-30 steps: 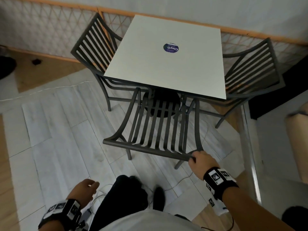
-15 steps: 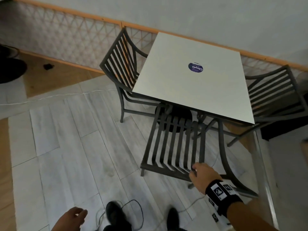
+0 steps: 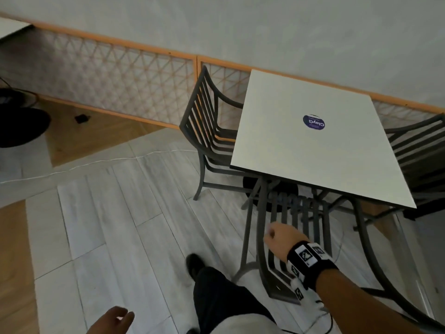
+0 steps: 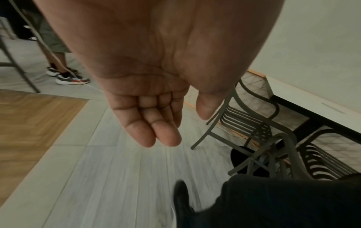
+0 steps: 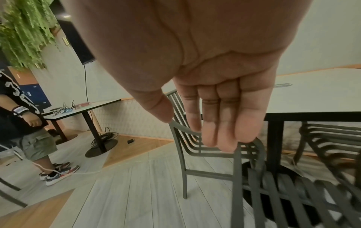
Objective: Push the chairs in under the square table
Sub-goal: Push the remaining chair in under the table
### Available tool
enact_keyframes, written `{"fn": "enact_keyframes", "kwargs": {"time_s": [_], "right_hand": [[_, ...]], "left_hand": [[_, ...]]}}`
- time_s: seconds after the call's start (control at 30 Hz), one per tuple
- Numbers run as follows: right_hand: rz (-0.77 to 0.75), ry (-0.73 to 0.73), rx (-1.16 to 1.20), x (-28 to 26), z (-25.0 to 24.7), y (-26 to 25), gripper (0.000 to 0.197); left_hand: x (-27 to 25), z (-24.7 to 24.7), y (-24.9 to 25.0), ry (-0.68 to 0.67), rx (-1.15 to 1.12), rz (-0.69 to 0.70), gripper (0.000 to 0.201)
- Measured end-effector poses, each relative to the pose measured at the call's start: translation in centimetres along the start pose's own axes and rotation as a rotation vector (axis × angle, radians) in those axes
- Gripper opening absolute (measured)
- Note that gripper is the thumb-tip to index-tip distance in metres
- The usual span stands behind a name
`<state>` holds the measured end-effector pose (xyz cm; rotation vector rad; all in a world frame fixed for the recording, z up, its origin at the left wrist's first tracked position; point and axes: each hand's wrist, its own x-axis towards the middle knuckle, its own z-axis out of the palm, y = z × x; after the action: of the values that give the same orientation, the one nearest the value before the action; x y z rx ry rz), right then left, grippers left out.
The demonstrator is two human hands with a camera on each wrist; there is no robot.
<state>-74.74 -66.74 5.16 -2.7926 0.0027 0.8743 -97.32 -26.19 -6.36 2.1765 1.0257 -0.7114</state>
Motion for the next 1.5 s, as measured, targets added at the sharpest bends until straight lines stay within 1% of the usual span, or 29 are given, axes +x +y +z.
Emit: {"fn": "enact_keyframes", "kwargs": {"time_s": [0.1,0.17,0.3,0.43,0.5,0.67,0.8,0.93,1.07,1.2,1.23,1.3,1.37,1.5], "right_hand": [[-0.024,0.014,0.006,4.5,-1.6,-4.3,0.031],[-0.029,0.027,0.025,7.9,-2.4,-6.9,0.033],[-0.010,0.039,0.123,15.4,-3.6,-12.3,0.034],[0.017,-0.059,0.194,22.6,-5.5,-17.7,0.036],[0.032,-0.072,0.218,26.0,-6.8,-20.3,0.041],[0.053,-0.056,0.281,34.2,-11.1,-25.6,0.041],[0.099,-0.066,0.292,39.1,-13.3,-28.1,0.043],[0.131,-0.083,0.279,41.9,-13.9,-29.4,0.037],[0.202,-0.149,0.300,43.1,-13.7,-30.3,0.042],[0.248,-0.212,0.330,43.9,-12.7,-31.0,0.044],[0.256,-0.236,0.331,44.0,-12.6,-31.4,0.043],[0.266,-0.273,0.334,44.3,-12.4,-32.1,0.033],[0.318,-0.264,0.384,44.8,-12.0,-32.7,0.028],[0.467,-0.239,0.520,45.8,-11.9,-34.0,0.031]], "left_hand": [[3.7,-2.3,2.9,-0.111,0.033,0.042,0.025],[6.6,-4.3,5.2,-0.146,0.055,0.065,0.027],[13.0,-9.3,11.1,-0.149,0.089,0.101,0.028],[19.1,-14.7,17.7,-0.154,0.137,0.111,0.030],[21.5,-17.3,21.0,-0.142,0.154,0.124,0.031],[25.4,-22.3,28.8,-0.125,0.146,0.216,0.026],[27.9,-24.9,32.3,-0.139,0.156,0.242,0.028],[30.4,-26.9,34.4,-0.155,0.182,0.261,0.032],[32.6,-28.9,36.3,-0.160,0.201,0.291,0.032],[35.3,-30.4,38.2,-0.216,0.257,0.327,0.030],[36.0,-30.9,38.9,-0.230,0.272,0.339,0.029],[38.0,-31.7,40.4,-0.253,0.313,0.368,0.028],[40.5,-32.2,41.9,-0.280,0.368,0.400,0.030],[46.0,-33.5,45.9,-0.340,0.456,0.494,0.034]]}}
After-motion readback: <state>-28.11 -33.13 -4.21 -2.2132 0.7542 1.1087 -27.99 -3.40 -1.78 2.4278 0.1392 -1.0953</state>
